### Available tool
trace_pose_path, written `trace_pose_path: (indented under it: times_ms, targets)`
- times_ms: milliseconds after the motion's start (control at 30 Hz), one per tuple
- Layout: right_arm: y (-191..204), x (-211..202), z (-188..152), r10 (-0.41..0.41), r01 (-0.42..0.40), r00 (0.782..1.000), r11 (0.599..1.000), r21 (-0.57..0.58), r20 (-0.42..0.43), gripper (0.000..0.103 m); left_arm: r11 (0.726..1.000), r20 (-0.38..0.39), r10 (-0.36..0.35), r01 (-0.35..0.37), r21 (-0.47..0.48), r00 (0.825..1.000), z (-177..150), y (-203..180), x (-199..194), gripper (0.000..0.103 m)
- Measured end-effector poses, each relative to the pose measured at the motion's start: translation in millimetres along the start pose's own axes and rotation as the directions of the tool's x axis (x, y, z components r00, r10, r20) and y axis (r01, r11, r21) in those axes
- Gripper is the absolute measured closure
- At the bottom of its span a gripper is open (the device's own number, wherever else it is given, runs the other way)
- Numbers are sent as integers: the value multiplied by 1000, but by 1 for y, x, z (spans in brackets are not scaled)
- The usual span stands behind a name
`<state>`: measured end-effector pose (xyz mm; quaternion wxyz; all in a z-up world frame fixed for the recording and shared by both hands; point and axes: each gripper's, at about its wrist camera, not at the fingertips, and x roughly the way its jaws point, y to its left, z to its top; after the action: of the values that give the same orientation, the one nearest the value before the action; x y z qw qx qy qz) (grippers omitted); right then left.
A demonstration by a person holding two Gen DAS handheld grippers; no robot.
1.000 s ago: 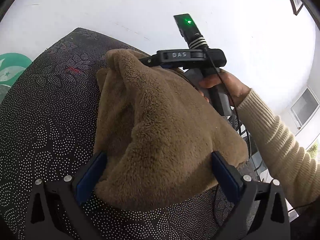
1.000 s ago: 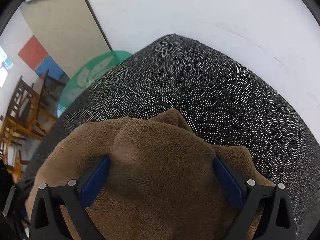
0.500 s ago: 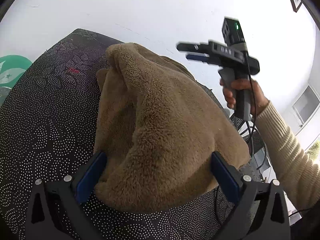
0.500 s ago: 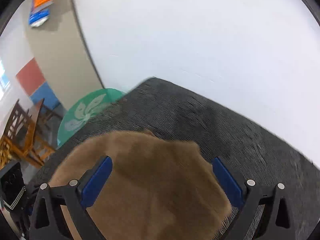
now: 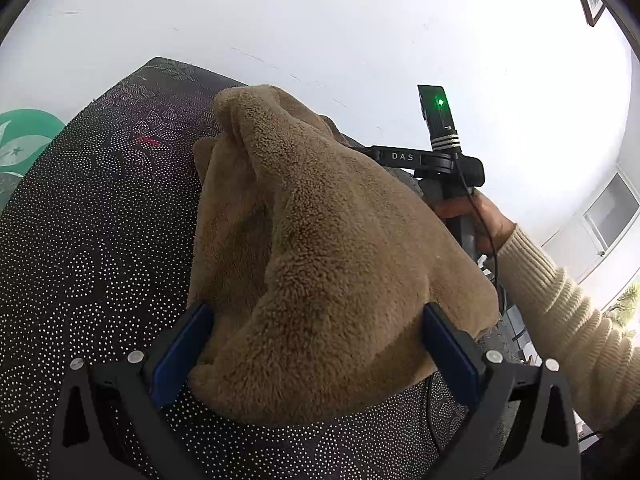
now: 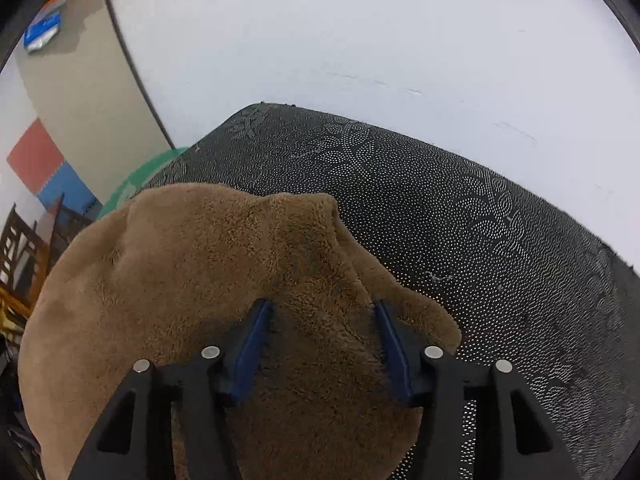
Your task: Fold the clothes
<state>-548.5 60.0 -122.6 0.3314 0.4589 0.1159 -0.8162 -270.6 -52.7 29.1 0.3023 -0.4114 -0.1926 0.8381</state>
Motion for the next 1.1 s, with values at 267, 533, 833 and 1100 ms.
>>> trace_pose_path:
  times_ms: [267, 533, 833, 1100]
  targets:
    - [6, -63, -16, 41, -45, 990, 999, 29, 132, 47, 1000, 0, -1, 1, -1, 1000, 0, 0, 0, 0]
    - [51, -128, -101, 160, -144, 972, 984, -102, 174, 47, 1000, 0, -1, 1, -1, 1000, 0, -1, 0, 0]
    - [65, -116, -140, 141, -123, 976, 985, -117, 165, 46, 1000, -6, 16, -16, 10, 1000, 1, -3, -2, 0]
    - [71, -112, -161, 114, -93, 967, 991, -100, 229, 44, 993, 80, 15, -5, -119, 997, 21, 3, -44, 0]
